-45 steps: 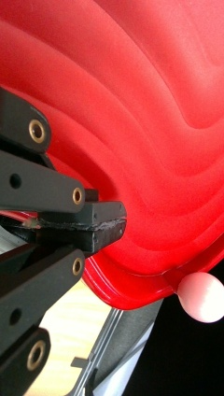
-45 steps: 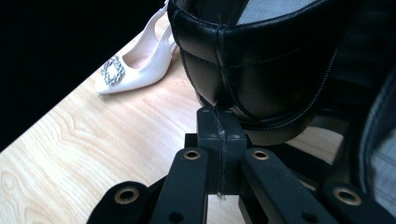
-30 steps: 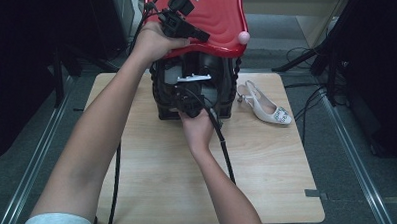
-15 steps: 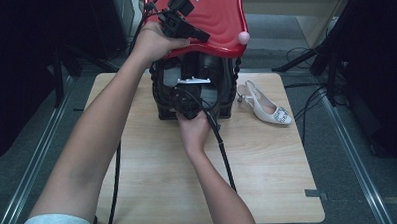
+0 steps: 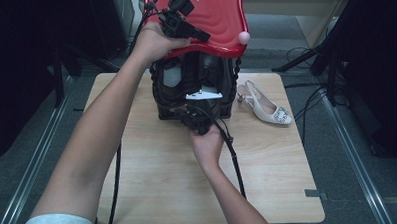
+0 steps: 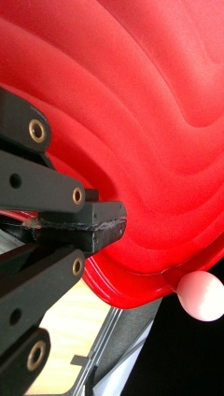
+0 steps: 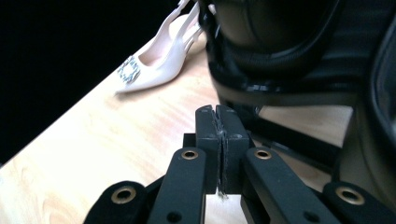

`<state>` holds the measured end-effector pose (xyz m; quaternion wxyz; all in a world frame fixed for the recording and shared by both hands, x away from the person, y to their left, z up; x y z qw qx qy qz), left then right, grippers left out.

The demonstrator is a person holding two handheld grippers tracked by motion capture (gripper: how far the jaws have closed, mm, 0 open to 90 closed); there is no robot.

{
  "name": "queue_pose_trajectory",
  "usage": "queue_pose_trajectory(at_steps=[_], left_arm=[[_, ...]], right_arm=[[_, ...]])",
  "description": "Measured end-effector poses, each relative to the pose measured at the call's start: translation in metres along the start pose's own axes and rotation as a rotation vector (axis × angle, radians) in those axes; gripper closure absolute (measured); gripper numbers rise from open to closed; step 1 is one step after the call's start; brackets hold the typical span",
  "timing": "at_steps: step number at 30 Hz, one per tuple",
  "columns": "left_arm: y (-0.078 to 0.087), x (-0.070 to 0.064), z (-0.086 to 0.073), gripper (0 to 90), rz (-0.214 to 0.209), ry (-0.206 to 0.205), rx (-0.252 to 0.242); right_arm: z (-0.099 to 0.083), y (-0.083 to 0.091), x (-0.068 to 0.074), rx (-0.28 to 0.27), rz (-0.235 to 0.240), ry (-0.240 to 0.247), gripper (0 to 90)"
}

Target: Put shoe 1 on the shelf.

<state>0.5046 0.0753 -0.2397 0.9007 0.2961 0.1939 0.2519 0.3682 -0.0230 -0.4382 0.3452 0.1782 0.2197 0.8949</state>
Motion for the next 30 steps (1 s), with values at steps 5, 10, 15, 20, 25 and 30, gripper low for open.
queue_pose_trajectory(at_steps=[5,10,15,20,25,30], left_arm=[[0.000,0.000,0.000,89.8,-0.005,0.008,0.001],[-0.001,0.001,0.001,89.4,-0.017,0.022,0.004],[-0.001,0.000,0.000,89.5,-0.014,0.015,0.002],[-0.001,0.001,0.000,89.3,-0.021,0.025,0.001],[-0.001,0.001,0.001,89.1,-0.023,0.027,0.002],[-0.001,0.001,0.000,89.5,-0.019,0.032,0.002]], right_arm=[[-0.013,0.015,-0.003,0.016,0.020,0.017,90.0],[-0.027,0.023,-0.014,0.017,0.077,-0.020,89.5],[-0.036,0.025,-0.023,0.022,0.077,-0.041,89.6],[-0.038,0.026,-0.034,0.020,0.057,-0.065,89.4],[-0.040,0.031,-0.047,0.016,0.043,-0.088,89.9],[-0.042,0.028,-0.054,0.027,0.071,-0.110,90.0]])
Point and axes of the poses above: each handheld gripper's, and its own axes: y roughly backward along the jaws, z roughly out of its top, x roughly to its left, the point moved 1 cm from there along -y, roughly forward along the jaws, and after that the axes turned 7 degrees about y, right-handed, at the moved point
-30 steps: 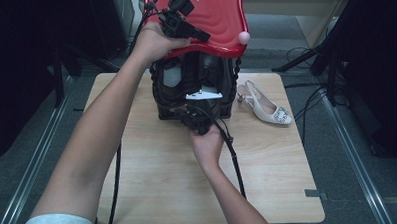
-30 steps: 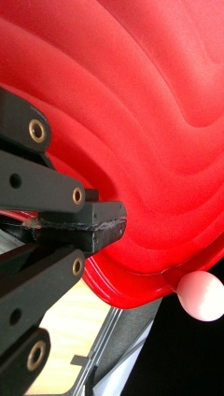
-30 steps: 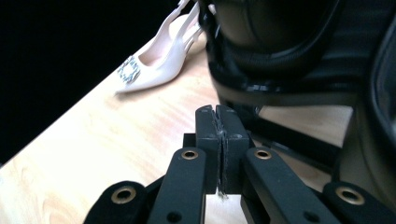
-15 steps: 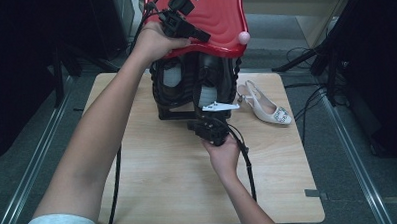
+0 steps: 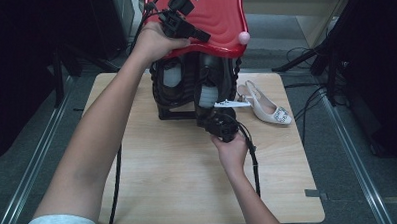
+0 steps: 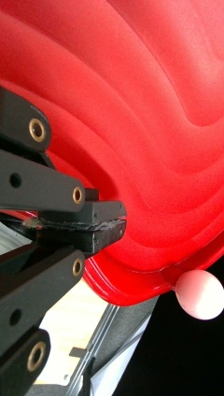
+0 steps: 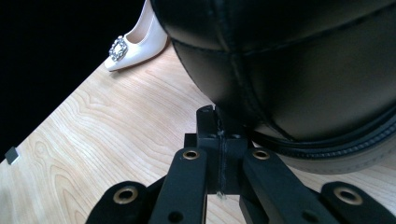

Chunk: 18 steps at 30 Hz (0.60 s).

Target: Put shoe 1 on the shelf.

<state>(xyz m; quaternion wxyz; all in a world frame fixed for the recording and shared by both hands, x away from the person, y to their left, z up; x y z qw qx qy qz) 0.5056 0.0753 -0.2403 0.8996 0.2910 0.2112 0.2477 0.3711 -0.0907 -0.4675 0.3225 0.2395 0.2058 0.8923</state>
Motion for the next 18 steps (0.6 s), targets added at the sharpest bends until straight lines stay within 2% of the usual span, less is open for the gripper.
queue_pose_trajectory(at_steps=[7,10,18], left_arm=[[0.000,0.000,0.000,89.5,0.003,0.002,-0.001],[0.000,0.000,0.000,89.6,0.001,0.002,-0.002],[0.000,0.000,0.000,89.6,-0.001,0.000,-0.001]], right_arm=[[0.005,0.000,0.001,0.014,-0.003,0.018,90.0],[0.009,-0.001,0.002,0.032,-0.020,0.036,90.0],[0.025,-0.003,0.000,0.022,-0.031,0.034,90.0]])
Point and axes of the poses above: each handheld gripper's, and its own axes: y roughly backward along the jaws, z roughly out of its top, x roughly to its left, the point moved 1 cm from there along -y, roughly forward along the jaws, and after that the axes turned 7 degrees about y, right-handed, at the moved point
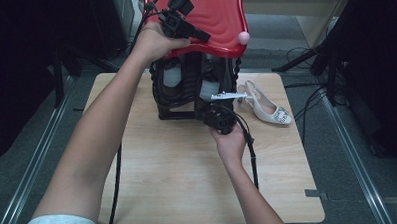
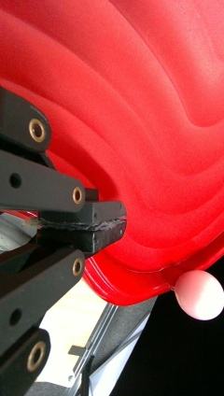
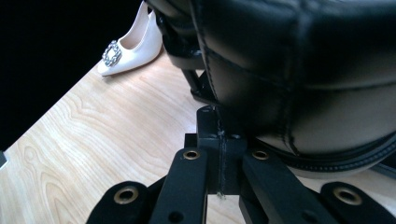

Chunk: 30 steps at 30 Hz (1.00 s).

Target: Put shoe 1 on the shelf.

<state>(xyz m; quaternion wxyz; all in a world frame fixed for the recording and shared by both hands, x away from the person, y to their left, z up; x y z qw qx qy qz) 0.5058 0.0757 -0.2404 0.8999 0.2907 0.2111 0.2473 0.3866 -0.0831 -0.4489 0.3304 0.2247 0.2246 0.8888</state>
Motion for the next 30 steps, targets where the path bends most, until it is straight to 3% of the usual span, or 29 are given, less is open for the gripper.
queue_pose_trajectory(at_steps=[5,10,12,15,24,27,30], left_arm=[[0.000,0.000,-0.001,89.3,-0.005,0.022,-0.009],[0.000,-0.001,0.000,89.6,0.009,0.000,-0.003],[0.000,-0.001,0.000,89.6,0.009,0.001,-0.003],[0.000,-0.001,-0.001,89.6,0.008,0.004,-0.005],[0.000,0.000,-0.001,89.6,0.006,0.008,-0.004],[0.000,0.000,-0.001,89.5,0.005,0.009,-0.006],[0.000,0.000,0.000,89.5,0.005,0.009,-0.006]], right_arm=[[0.011,-0.003,-0.005,0.000,-0.001,-0.021,90.0],[0.019,-0.005,-0.009,0.016,-0.030,0.005,90.0],[0.022,-0.007,-0.012,0.013,-0.009,-0.008,90.0],[0.026,-0.010,-0.009,0.027,-0.029,0.023,90.0],[0.040,-0.017,-0.007,0.013,-0.030,0.025,90.0],[0.043,-0.019,-0.012,0.008,-0.046,0.004,90.0],[0.047,-0.018,-0.021,-0.024,-0.041,-0.064,90.0]])
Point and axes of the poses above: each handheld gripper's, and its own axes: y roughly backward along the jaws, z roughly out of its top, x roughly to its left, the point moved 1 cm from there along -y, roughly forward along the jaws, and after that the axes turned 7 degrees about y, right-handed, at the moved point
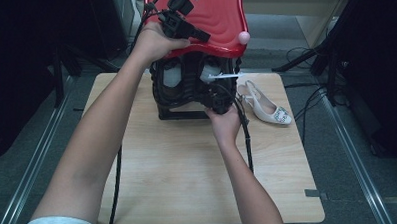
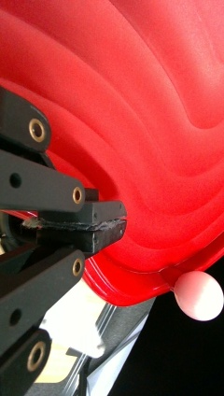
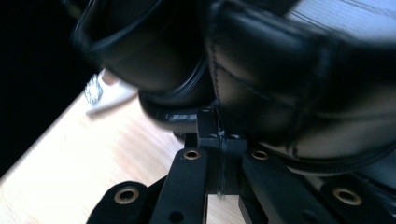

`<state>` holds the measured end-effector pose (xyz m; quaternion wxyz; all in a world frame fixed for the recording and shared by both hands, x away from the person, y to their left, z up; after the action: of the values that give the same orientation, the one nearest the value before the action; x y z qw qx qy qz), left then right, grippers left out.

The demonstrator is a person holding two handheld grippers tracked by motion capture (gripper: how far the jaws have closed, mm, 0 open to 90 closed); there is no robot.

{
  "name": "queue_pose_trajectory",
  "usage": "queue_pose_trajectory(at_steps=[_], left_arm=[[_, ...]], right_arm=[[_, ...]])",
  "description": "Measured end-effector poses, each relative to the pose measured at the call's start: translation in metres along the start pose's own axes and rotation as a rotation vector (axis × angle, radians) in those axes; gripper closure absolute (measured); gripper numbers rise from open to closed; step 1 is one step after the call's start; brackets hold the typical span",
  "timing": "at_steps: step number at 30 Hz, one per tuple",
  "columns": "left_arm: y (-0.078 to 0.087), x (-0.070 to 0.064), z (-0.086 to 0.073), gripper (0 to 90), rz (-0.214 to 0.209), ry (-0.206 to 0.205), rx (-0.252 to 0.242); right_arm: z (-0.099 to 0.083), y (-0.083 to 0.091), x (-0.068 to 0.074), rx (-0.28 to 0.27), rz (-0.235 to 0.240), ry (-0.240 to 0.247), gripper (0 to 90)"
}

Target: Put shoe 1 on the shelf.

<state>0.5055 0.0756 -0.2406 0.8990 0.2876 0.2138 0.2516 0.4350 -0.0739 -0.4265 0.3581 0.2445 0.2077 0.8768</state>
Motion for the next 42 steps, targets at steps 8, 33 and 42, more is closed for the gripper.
queue_pose_trajectory(at_steps=[8,33,42], left_arm=[[0.000,0.000,0.000,89.5,-0.003,0.001,0.000],[0.005,0.002,-0.005,85.6,0.012,0.023,-0.034],[0.007,-0.001,-0.005,85.2,0.040,0.014,-0.035]], right_arm=[[0.004,0.007,-0.007,0.011,-0.114,0.030,90.0],[-0.012,0.027,-0.020,-0.059,-0.094,0.014,90.0],[-0.024,0.036,-0.025,-0.053,-0.112,0.030,90.0]])
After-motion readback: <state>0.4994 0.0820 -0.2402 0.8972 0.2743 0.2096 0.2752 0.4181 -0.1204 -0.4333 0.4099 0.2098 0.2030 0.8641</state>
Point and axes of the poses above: each handheld gripper's, and its own axes: y roughly backward along the jaws, z roughly out of its top, x roughly to its left, the point moved 1 cm from there along -y, roughly forward along the jaws, and after that the axes turned 7 degrees about y, right-handed, at the moved point
